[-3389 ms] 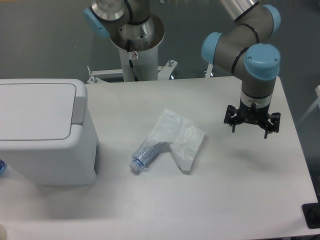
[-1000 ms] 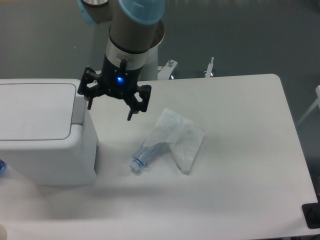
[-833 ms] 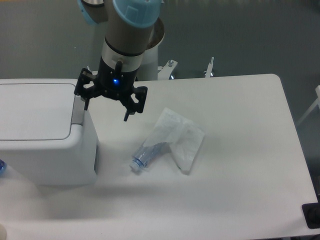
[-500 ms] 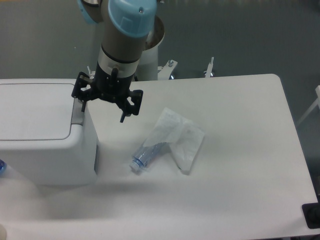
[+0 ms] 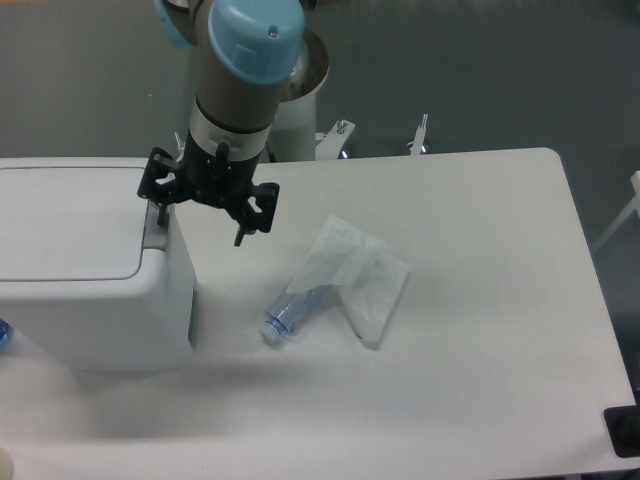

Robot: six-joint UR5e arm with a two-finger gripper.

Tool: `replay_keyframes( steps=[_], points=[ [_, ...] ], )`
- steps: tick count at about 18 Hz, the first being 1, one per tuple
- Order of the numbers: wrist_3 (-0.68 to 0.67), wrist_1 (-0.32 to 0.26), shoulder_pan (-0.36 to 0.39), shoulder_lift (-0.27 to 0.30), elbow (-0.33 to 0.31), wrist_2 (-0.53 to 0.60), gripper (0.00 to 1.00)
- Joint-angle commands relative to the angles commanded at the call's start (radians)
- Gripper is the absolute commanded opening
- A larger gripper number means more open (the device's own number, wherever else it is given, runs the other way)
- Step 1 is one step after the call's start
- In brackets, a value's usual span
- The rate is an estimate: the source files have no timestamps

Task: Open the trash can
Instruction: 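Hook the gripper finger on the lid edge and lift it open, then move the gripper away from the open bin back over the bag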

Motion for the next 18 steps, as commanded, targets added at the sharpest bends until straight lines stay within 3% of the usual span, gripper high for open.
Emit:
replay_keyframes(
  steps=[10, 15, 18],
  points=[
    [0.002, 0.002, 0.003, 0.000, 0.020, 0.000, 1.00],
    [0.017, 0.014, 0.110, -0.005, 0.032, 0.000, 1.00],
    [0.047, 0.050, 0.187, -0.021, 0.023, 0.000, 1.00]
  ],
)
